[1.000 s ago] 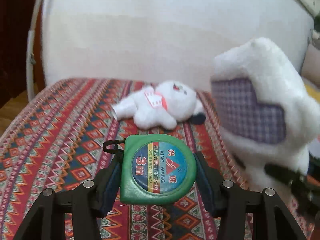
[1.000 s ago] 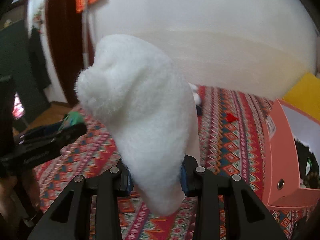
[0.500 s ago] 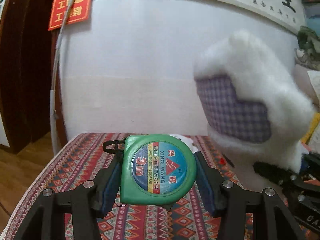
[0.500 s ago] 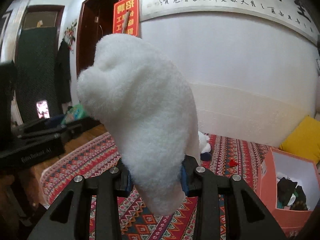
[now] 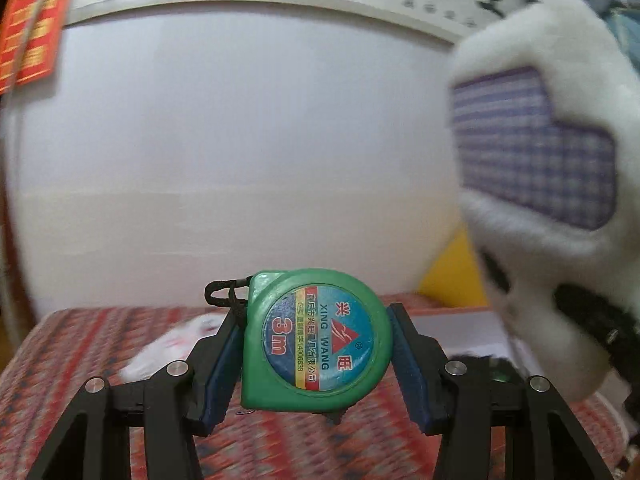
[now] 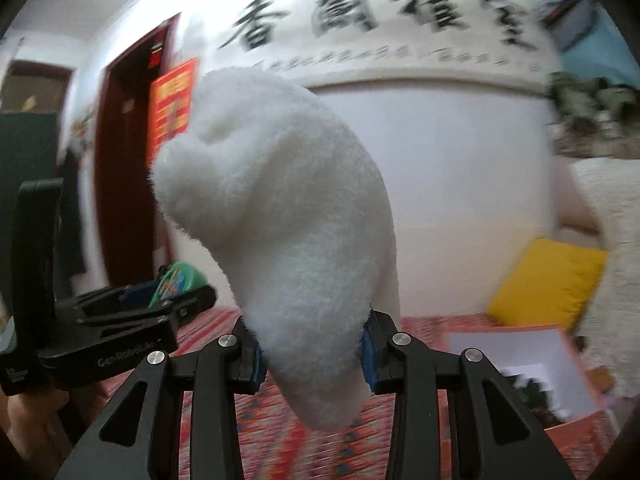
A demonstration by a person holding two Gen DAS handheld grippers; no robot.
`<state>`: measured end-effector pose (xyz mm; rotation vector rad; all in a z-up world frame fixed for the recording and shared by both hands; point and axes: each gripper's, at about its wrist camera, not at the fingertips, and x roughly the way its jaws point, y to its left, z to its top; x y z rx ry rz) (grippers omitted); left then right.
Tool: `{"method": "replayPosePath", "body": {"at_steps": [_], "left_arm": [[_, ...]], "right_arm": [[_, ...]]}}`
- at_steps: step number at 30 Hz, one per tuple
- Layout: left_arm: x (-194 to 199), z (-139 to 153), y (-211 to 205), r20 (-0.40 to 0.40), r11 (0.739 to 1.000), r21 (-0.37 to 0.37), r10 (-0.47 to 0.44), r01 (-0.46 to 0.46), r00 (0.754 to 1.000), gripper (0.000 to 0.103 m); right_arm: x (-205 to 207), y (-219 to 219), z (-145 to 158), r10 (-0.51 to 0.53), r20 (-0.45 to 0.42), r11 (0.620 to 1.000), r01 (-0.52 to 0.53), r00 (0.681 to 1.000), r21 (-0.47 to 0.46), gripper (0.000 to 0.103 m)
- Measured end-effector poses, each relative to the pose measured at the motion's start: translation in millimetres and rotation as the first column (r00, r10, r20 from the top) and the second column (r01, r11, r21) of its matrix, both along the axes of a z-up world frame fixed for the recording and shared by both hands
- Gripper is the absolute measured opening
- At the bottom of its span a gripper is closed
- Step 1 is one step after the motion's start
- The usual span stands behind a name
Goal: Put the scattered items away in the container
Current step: 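Carry the tape measure and white plush into the pink box and release, then grasp the blue figure with the left tool while the right tool grasps the red cone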
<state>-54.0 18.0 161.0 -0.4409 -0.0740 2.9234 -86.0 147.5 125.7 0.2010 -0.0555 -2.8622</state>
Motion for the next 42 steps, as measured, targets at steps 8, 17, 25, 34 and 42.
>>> {"method": "replayPosePath", "body": {"at_steps": [8, 17, 25, 34, 42], "left_arm": [[-76.0, -10.9, 136.9, 0.09, 0.973, -0.024, -0.228, 0.231, 0.969, 0.058], [-185.6, -65.5, 240.7, 0.302, 0.959, -0.127, -0.206, 0.253, 0.931, 0.085], [-169.0, -70.8, 172.8, 0.305, 0.979, -0.082, -0.152, 0.185, 0.94, 0.09], [-73.8, -154.9, -8.1, 0.378, 0.988, -0.154, 0.081, -0.023, 0.922, 0.095], [-67.1, -214.4, -166.8, 0.455, 0.942, -0.153, 0.336, -0.299, 0.825, 0.095]], "right_arm": [[-14.7, 161.7, -9.0, -0.408, 0.031, 0.912, 0.405, 0.913, 0.069, 0.04], [-143.3, 246.3, -80.5, -0.581, 0.273, 0.814, 0.55, 0.767, 0.186, 0.071], [-152.1, 257.7, -75.9, -0.574, 0.23, 0.818, 0.565, 0.786, 0.11, 0.091], [-130.4, 169.4, -42.5, -0.434, 0.211, 0.897, 0.442, 0.876, 0.009, 0.098], [-164.8, 35.6, -78.7, -0.006, 0.366, 0.993, 0.049, 0.931, -0.107, 0.101]]}}
